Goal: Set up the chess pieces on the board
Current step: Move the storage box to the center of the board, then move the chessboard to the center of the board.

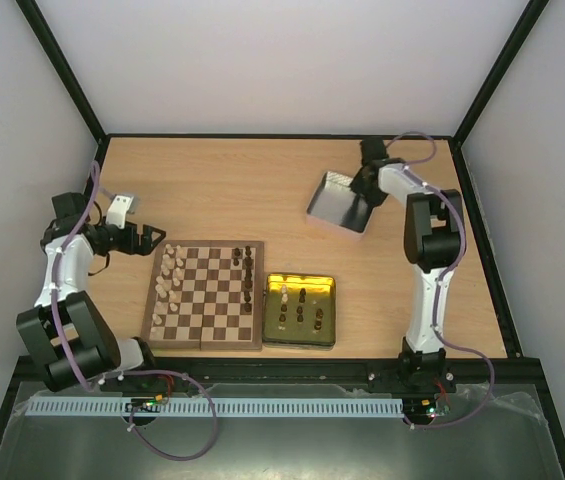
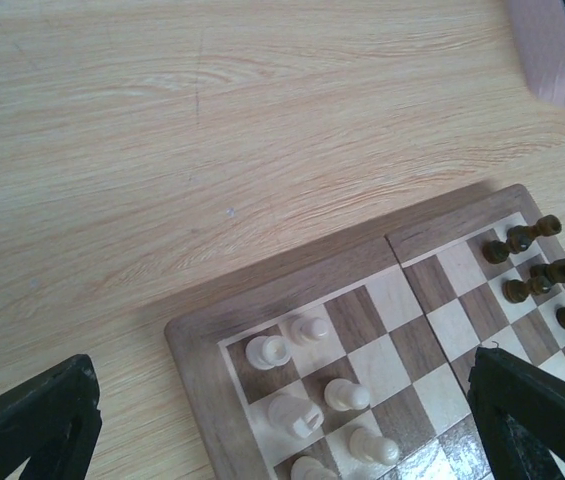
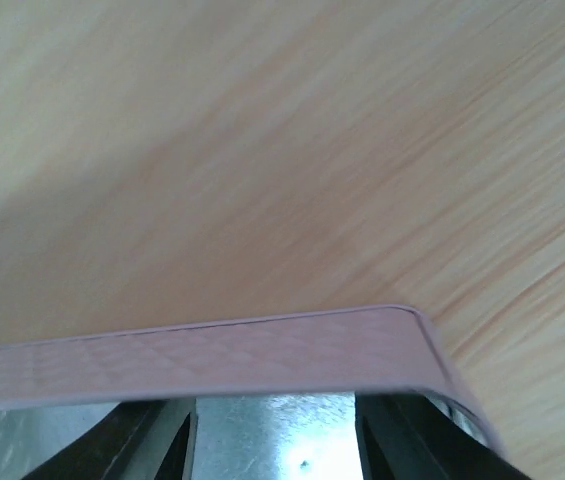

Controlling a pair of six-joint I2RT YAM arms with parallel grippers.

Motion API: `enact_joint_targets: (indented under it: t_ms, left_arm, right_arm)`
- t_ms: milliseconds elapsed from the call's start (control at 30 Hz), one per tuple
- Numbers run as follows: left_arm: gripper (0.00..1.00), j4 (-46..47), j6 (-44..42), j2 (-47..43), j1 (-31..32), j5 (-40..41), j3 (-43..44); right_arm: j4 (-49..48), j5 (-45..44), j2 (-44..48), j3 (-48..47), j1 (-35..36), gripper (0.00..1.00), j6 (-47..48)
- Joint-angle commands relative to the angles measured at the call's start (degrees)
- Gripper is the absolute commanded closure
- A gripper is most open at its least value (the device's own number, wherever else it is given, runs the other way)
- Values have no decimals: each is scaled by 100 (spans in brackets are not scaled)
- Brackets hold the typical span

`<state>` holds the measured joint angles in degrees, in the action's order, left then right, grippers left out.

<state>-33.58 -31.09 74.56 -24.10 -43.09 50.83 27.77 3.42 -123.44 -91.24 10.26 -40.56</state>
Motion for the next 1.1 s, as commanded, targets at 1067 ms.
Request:
enact_joint_targets:
  t_ms: [1067]
  left_arm:
    - [36,-2270,-2730,1398,-2216,696,413]
  right_arm:
    - [2,-262,5354,3741,2808,36,485]
